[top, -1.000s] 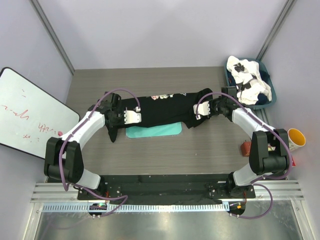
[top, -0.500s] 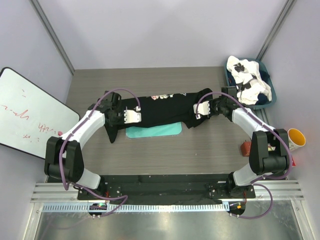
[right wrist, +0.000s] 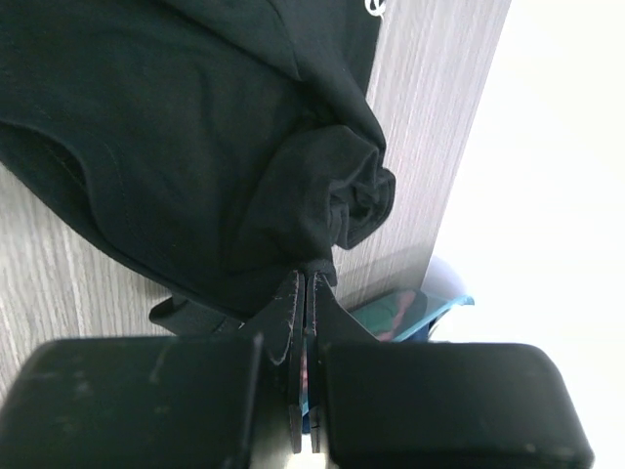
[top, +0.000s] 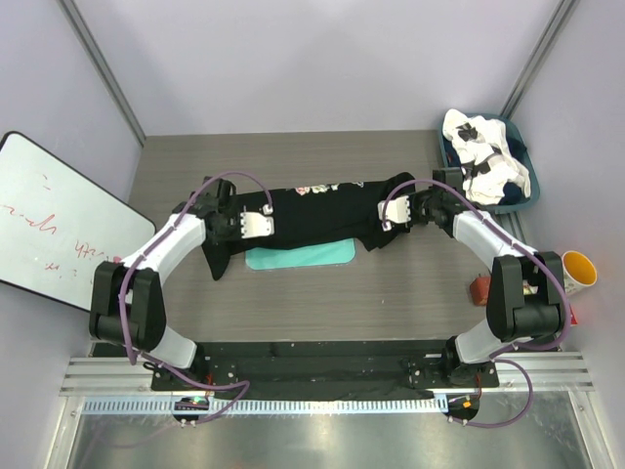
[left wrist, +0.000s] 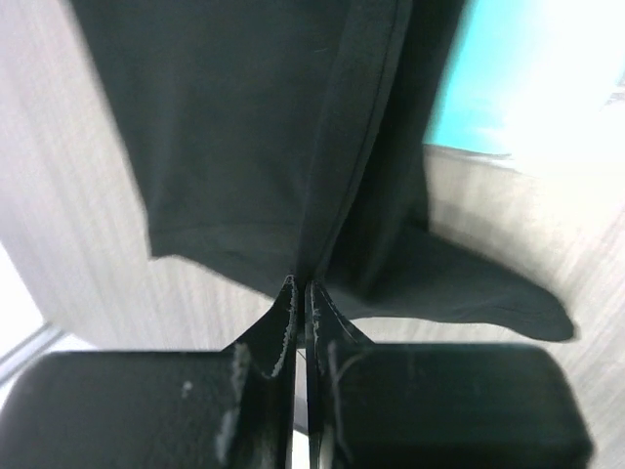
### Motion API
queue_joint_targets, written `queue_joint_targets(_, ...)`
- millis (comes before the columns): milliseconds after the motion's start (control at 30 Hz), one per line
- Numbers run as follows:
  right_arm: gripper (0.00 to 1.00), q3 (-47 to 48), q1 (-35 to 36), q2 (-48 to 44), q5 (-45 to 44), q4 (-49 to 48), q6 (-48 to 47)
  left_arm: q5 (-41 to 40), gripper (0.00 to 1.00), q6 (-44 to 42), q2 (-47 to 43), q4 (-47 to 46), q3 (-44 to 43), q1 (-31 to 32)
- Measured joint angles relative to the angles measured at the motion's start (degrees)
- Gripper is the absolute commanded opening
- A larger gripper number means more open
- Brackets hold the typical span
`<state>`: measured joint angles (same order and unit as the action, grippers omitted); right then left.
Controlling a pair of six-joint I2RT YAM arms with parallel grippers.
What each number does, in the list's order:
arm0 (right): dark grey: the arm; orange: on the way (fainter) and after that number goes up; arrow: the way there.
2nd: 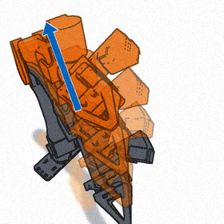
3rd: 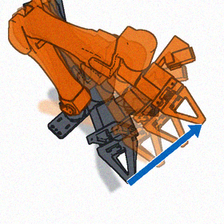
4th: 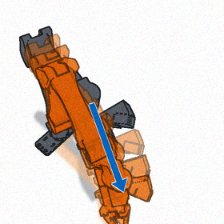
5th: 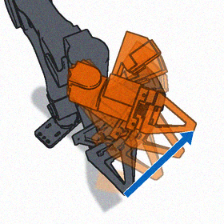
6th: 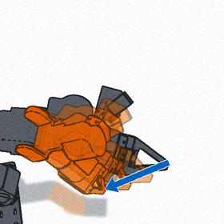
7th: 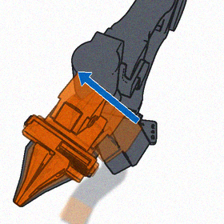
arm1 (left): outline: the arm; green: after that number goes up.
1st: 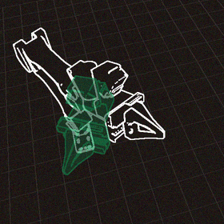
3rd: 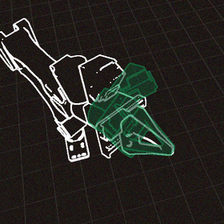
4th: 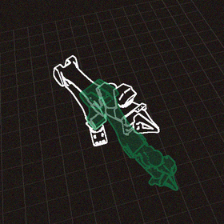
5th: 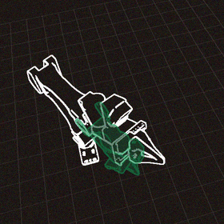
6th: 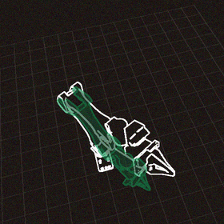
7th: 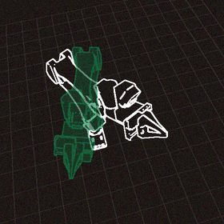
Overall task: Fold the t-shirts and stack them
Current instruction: Flatten out the tshirt
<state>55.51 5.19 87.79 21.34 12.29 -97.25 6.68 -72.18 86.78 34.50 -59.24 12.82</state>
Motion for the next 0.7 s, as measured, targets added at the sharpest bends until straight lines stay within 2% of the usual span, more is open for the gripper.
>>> queue_joint_targets(133,0.01,0.11,0.02,0.90,-1.95,-3.04,3.80,-2.25,0.00,2.47,0.11,-3.04,-1.40,-0.87)
queue_joint_targets(267,0.01,2.54,0.02,3.78,-6.43,-9.79,14.29,-4.26,0.00,5.90,0.61,-5.68,-8.96,-1.75)
queue_joint_targets(467,0.01,10.84,-0.20,9.73,-17.57,-25.14,27.74,-5.18,0.00,7.23,0.59,-12.70,-18.10,-1.86)
queue_joint_targets(700,0.01,26.36,-2.75,17.86,-29.29,-40.68,33.48,-7.93,0.00,5.46,4.55,-22.08,-28.74,-2.12)
